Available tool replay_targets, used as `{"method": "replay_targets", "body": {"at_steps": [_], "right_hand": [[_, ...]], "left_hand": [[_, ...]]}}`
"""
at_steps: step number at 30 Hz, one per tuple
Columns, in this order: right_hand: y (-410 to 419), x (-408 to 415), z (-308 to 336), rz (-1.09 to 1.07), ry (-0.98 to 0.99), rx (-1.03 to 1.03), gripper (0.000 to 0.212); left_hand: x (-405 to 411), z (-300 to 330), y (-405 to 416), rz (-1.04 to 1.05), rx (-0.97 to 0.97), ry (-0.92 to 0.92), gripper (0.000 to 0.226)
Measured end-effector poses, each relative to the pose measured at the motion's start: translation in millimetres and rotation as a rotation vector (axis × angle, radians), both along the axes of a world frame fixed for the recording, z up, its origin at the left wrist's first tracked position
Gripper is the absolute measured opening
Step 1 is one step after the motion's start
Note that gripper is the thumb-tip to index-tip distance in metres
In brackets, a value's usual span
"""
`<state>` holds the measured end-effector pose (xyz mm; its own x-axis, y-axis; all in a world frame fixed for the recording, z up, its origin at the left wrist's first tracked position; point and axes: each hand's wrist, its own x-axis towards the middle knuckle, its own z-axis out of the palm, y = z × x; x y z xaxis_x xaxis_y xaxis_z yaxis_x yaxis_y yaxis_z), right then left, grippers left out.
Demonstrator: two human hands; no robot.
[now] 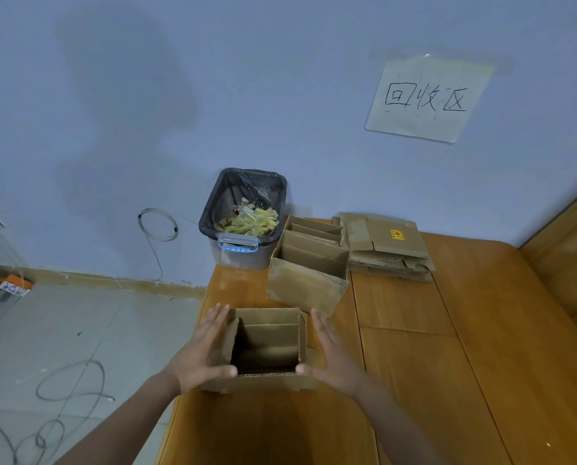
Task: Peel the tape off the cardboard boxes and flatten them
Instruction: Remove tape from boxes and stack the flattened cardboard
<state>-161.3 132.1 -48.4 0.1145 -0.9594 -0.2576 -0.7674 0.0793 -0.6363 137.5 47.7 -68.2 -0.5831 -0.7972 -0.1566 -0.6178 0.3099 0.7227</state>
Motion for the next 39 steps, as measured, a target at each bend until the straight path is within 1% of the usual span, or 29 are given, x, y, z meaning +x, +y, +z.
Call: {"method": "replay_targets", "body": {"at_steps": [2, 4, 7, 11, 15, 18, 20, 25, 28, 30, 32, 34, 36, 37, 39], "right_hand": [[-9.6, 1.5, 3.1, 0.184, 0.202, 0.014, 0.123], [-19.9, 4.3, 3.2, 0.305, 0.326, 0.051, 0.13], [-34.5, 6.6, 1.5, 0.388, 0.418, 0.085, 0.136], [-48.8, 9.7, 1.9, 0.42, 0.473, 0.103, 0.136], [-50.8, 12.8, 3.1, 0.406, 0.492, 0.105, 0.126], [-49.5, 12.1, 6.8, 0.417, 0.511, 0.057, 0.117], [-46.0, 10.7, 9.4, 0.411, 0.508, 0.018, 0.114], [-32.5, 4.0, 16.7, 0.372, 0.465, -0.109, 0.11], [-24.5, -3.4, 22.7, 0.368, 0.41, -0.103, 0.109], [-22.5, -11.4, 26.7, 0.361, 0.346, -0.002, 0.107], [-24.6, -20.0, 29.5, 0.321, 0.27, 0.145, 0.106], [-27.6, -25.4, 28.0, 0.266, 0.196, 0.249, 0.106], [-28.4, -25.4, 23.2, 0.21, 0.119, 0.296, 0.104], [-28.7, -24.7, 20.2, 0.178, 0.084, 0.302, 0.103], [-30.2, -23.4, 13.8, 0.105, 0.024, 0.297, 0.098]], "left_hand": [[-4.5, 2.7, -7.9, -0.113, -0.036, -0.114, 0.139], [-11.5, 6.4, -17.3, -0.25, -0.095, -0.266, 0.144], [-24.7, 10.8, -28.2, -0.409, -0.134, -0.424, 0.14], [-36.2, 13.3, -38.1, -0.476, -0.162, -0.512, 0.137], [-37.0, 11.0, -35.6, -0.429, -0.205, -0.543, 0.127], [-34.1, 11.0, -31.1, -0.393, -0.289, -0.503, 0.112], [-33.4, 12.7, -28.5, -0.377, -0.33, -0.475, 0.107], [-37.3, 20.6, -22.5, -0.363, -0.422, -0.437, 0.104], [-41.5, 28.0, -20.8, -0.396, -0.448, -0.47, 0.106], [-46.8, 33.8, -21.9, -0.432, -0.386, -0.471, 0.105], [-54.5, 38.6, -22.9, -0.466, -0.25, -0.454, 0.102], [-62.2, 38.8, -23.0, -0.478, -0.097, -0.43, 0.098], [-68.2, 35.5, -21.8, -0.454, 0.034, -0.414, 0.095], [-70.3, 33.1, -22.0, -0.441, 0.066, -0.411, 0.094], [-72.3, 28.9, -23.3, -0.398, 0.065, -0.397, 0.09]]}}
